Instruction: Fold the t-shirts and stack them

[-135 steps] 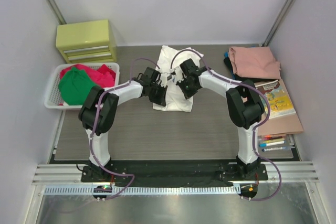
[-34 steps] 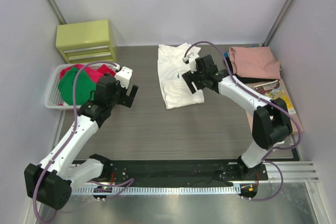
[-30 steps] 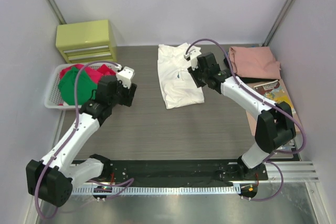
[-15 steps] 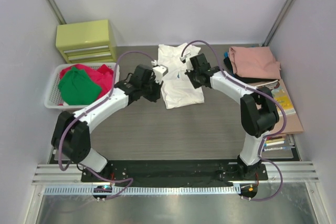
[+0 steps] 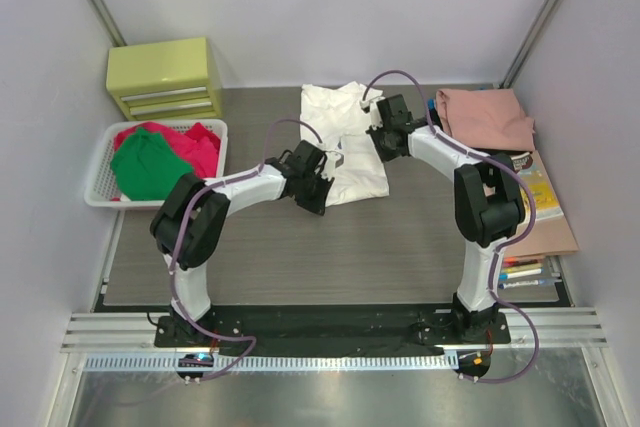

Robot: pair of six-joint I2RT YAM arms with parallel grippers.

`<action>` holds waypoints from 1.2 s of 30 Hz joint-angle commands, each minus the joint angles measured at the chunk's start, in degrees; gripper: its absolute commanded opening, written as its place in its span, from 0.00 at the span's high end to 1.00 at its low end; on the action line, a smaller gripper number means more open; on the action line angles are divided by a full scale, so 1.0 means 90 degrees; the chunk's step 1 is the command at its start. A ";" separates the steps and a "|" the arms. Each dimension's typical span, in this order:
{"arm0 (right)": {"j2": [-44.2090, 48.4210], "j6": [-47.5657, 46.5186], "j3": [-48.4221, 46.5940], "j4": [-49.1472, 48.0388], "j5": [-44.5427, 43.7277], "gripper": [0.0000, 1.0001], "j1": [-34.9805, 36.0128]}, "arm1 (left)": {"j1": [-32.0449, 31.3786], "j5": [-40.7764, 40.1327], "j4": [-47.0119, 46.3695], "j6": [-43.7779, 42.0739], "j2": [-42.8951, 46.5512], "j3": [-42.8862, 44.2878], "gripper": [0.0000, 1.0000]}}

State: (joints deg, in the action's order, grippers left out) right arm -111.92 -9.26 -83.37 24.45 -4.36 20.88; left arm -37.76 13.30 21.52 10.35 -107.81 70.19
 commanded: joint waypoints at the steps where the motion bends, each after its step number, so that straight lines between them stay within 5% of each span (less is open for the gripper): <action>1: 0.0160 -0.0036 -0.0131 -0.0158 0.0191 0.99 -0.0123 | 0.0006 0.0094 -0.0360 -0.0007 -0.0003 0.0423 1.00; 11: 0.0111 -0.0105 -0.0258 -0.0177 0.0347 0.99 -0.0348 | 0.0006 0.0222 -0.0330 0.0159 0.0309 0.0599 1.00; 26: 0.0345 -0.0173 0.0035 -0.0226 0.0387 0.99 -0.0426 | 0.0025 -0.1808 -0.0019 -0.0272 -0.1243 0.1692 1.00; 36: 0.0112 0.0090 -0.0247 -0.0362 0.0768 0.99 -0.0455 | 0.0035 -0.1205 0.0412 0.0021 -0.1166 0.1274 1.00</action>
State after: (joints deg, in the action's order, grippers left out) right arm -111.90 -10.07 -82.94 23.92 0.80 17.12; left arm -37.76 0.69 21.65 8.99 -119.52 85.14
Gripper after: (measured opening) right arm 0.020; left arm 0.002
